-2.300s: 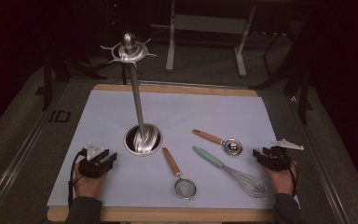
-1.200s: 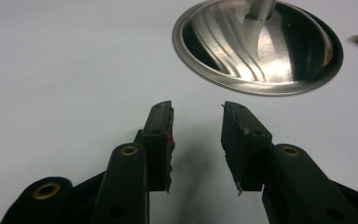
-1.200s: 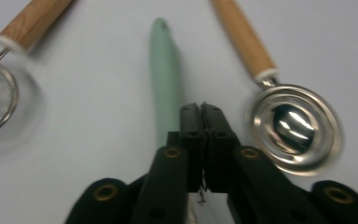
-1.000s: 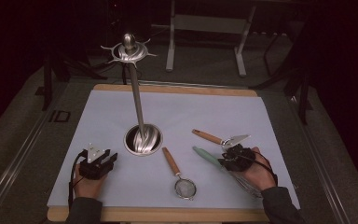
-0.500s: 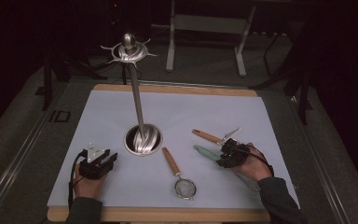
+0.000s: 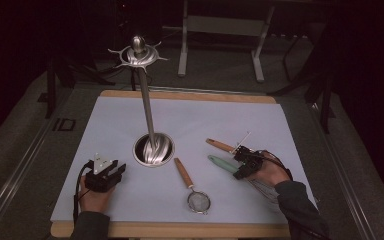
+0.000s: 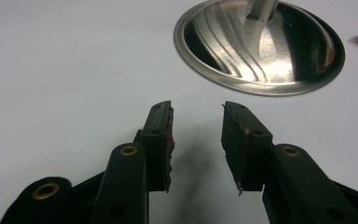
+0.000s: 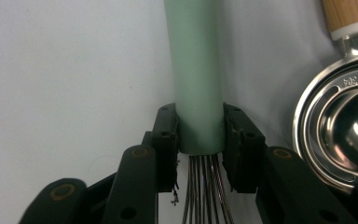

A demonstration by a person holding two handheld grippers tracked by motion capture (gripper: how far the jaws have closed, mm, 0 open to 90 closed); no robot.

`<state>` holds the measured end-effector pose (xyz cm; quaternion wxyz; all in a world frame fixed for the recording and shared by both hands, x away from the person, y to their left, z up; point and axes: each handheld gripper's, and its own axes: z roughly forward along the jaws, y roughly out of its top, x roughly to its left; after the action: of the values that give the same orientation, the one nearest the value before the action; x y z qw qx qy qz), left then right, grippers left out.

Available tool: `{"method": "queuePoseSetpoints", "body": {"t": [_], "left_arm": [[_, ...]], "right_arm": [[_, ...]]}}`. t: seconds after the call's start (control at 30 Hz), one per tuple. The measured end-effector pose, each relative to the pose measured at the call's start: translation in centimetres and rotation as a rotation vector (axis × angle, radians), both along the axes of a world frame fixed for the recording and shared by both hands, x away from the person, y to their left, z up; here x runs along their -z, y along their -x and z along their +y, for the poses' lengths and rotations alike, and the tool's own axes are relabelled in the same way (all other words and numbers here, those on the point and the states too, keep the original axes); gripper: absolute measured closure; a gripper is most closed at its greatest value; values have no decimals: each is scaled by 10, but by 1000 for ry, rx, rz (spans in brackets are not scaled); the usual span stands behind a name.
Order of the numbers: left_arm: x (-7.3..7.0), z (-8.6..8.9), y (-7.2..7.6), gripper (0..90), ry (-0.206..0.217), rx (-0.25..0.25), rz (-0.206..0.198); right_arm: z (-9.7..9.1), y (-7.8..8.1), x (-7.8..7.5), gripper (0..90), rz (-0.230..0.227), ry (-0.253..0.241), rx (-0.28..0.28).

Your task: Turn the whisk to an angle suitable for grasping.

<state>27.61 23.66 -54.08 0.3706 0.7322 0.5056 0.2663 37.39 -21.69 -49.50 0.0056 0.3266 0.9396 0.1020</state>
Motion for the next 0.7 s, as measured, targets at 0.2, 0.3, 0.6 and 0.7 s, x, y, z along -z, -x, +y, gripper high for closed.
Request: {"method": "queuePoseSetpoints", "body": {"t": [0.2,0.3,0.6,0.7], "left_arm": [[0,0,0,628,0,-6,-2],[0,1,1,627,8,-10,-7],[0,2,1,613,21,-13,-16],[0,2,2,613,19,-12,-20]], "right_arm": [[0,1,-2,691,8,-34,-28],[-2,0,-4,691,0,-73,-45],[-5,-4,-13,691,-33,-185,-39],[-5,-5,-15,691,-47,-216,-42]]}}
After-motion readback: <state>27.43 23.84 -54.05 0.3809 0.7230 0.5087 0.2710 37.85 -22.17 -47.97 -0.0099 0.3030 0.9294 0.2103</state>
